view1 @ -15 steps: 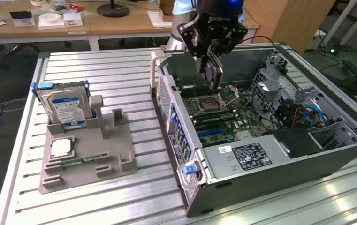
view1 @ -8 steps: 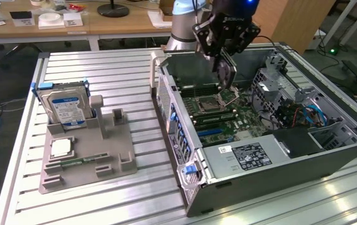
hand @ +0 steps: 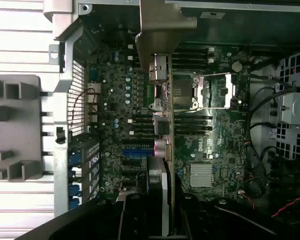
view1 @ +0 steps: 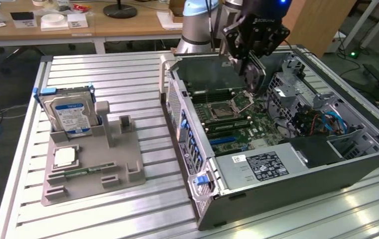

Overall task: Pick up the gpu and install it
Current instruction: 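Pick up the gpu and move the gpu toward the slot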

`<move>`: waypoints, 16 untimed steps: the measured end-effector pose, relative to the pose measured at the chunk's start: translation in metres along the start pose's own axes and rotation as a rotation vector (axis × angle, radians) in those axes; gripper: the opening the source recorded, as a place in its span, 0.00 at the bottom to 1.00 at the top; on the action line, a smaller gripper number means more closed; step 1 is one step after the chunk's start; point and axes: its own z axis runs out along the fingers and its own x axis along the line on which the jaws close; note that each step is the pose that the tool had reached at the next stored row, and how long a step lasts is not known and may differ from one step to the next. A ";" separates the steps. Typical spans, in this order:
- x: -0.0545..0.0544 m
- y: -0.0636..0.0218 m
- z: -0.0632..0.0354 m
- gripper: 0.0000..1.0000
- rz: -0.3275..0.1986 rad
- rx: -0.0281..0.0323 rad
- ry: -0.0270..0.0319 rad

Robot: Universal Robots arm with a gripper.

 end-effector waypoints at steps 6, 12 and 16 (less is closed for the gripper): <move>-0.022 0.0001 0.0008 0.28 0.000 0.0000 0.0000; -0.044 0.0000 0.0022 0.28 0.000 0.0000 0.0000; -0.050 0.0000 0.0025 0.28 0.000 0.0002 0.0001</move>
